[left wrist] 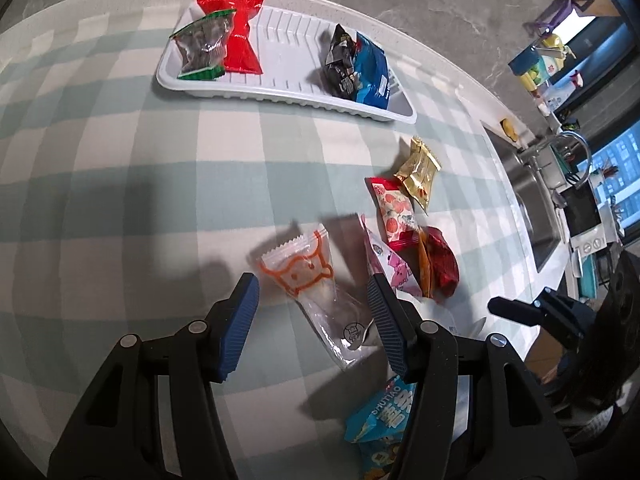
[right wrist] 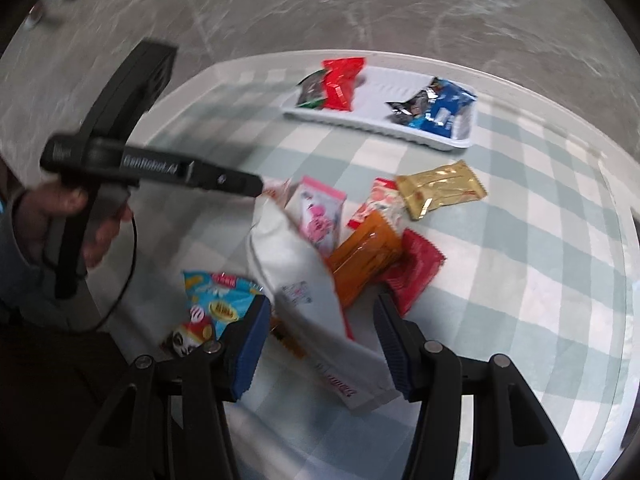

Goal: Organize snacks
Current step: 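Move both tools back over the remaining snacks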

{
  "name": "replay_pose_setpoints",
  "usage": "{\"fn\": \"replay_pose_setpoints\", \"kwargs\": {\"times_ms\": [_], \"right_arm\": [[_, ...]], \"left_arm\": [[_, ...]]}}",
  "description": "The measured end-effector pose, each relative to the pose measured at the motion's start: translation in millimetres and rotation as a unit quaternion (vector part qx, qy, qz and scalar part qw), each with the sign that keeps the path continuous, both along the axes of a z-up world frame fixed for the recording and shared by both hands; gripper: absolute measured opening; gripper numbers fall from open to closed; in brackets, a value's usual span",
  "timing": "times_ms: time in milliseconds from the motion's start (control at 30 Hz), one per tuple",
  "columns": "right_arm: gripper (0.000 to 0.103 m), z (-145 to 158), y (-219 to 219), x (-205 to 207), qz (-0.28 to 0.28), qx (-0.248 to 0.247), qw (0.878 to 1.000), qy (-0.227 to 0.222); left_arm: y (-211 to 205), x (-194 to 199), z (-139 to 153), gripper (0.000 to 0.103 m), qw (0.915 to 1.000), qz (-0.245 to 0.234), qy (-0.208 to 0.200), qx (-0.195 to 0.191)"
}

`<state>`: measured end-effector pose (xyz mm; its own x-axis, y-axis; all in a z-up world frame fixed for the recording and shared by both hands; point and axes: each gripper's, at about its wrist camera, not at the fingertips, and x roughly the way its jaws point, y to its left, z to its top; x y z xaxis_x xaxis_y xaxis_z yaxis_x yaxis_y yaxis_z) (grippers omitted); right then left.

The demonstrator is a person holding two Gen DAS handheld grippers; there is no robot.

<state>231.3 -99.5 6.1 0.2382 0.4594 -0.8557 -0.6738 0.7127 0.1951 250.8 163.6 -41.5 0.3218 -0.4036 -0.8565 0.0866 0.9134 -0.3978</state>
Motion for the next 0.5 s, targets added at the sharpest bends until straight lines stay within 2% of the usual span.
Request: {"fn": "replay_pose_setpoints", "kwargs": {"times_ms": [300,400,500], "right_arm": [[0.057,-15.3,18.2,-4.6,0.044,-0.042,0.998,-0.022],[0.039,-23.4,21.0,-4.7,0.056,-0.051,0.997,-0.014],[0.035,-22.7,20.0,-7.0,0.060,-0.049,0.997,-0.023]], "left_arm": [[-1.4,-2.7,-8.2,0.055,0.9998,0.006,0.017,-0.001],[-2.1,-2.3,-12.2,0.055,0.9997,0.010,0.023,0.003],[-2.3,-1.3,-16.3,0.055,0.9994,0.016,0.030,0.004]]}}
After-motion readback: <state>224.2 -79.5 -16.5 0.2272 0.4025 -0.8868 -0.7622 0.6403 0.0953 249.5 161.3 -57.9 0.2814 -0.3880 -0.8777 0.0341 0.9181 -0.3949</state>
